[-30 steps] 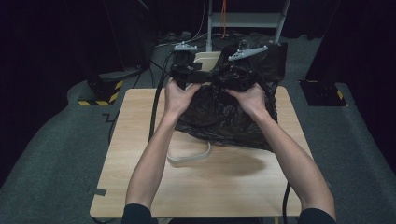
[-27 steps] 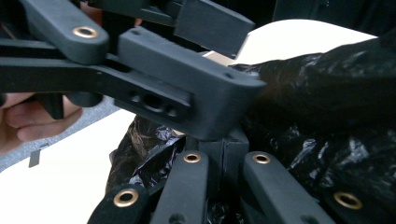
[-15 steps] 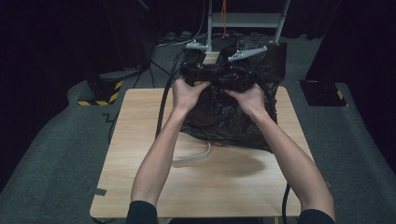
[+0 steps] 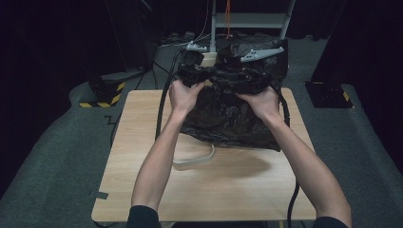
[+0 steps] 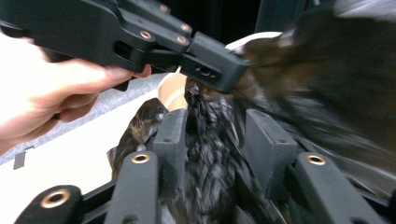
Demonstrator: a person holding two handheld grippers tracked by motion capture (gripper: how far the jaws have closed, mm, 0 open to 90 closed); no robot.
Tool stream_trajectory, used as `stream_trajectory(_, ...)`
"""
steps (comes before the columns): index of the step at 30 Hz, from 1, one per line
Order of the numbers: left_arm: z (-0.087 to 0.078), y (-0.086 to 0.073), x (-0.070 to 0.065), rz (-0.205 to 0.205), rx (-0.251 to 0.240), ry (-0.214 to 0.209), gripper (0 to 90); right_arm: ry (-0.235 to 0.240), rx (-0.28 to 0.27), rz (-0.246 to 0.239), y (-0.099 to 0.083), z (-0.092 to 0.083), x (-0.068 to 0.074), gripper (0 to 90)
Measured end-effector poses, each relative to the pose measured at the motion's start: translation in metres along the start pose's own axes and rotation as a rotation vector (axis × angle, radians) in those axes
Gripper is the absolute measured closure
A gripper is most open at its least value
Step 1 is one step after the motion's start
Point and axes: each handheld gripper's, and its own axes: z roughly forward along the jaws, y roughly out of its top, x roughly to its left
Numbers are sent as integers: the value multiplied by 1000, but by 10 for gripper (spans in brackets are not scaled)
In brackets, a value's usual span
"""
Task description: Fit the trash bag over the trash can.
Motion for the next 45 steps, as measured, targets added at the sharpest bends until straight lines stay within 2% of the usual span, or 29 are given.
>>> stream_trajectory(4,0,-5,8,-15,13,18,896,-64,-38,-19,1,-19,0,514)
stream_trajectory(6,0,-8,10,-13,23,30,896,-116,-51,-13,1,-25,-3,478)
stream_trajectory(10,0,-13,13,-19,21,38,896,-200,-41,40,-3,-26,-19,419)
stream_trajectory(13,0,-15,15,-18,23,41,896,-233,-22,84,-6,-22,-30,412)
stream_trajectory(18,3,-19,15,-22,28,37,895,-236,7,106,-10,-11,-37,468)
stream_trajectory(23,4,-22,16,-27,26,31,894,-246,24,97,-10,-5,-38,614)
stream_trajectory(26,4,-22,17,-26,23,31,890,-260,39,74,-11,-5,-38,719)
stream_trajectory(31,3,-23,17,-39,11,9,842,-257,29,50,-10,-5,-37,894)
stream_trajectory(34,1,-23,17,-47,-10,0,747,-246,16,48,-9,-6,-37,898)
stream_trajectory(35,-1,-23,16,-48,-23,0,747,-242,16,42,-8,-5,-37,898)
stream_trajectory(36,-4,-22,14,-47,-35,-1,654,-228,22,44,-7,-3,-36,899)
stream_trajectory(40,-11,-20,11,-46,-73,18,517,-199,34,46,-5,5,-37,900)
stream_trajectory(45,-16,-19,7,-38,-106,25,440,-162,42,42,0,15,-35,900)
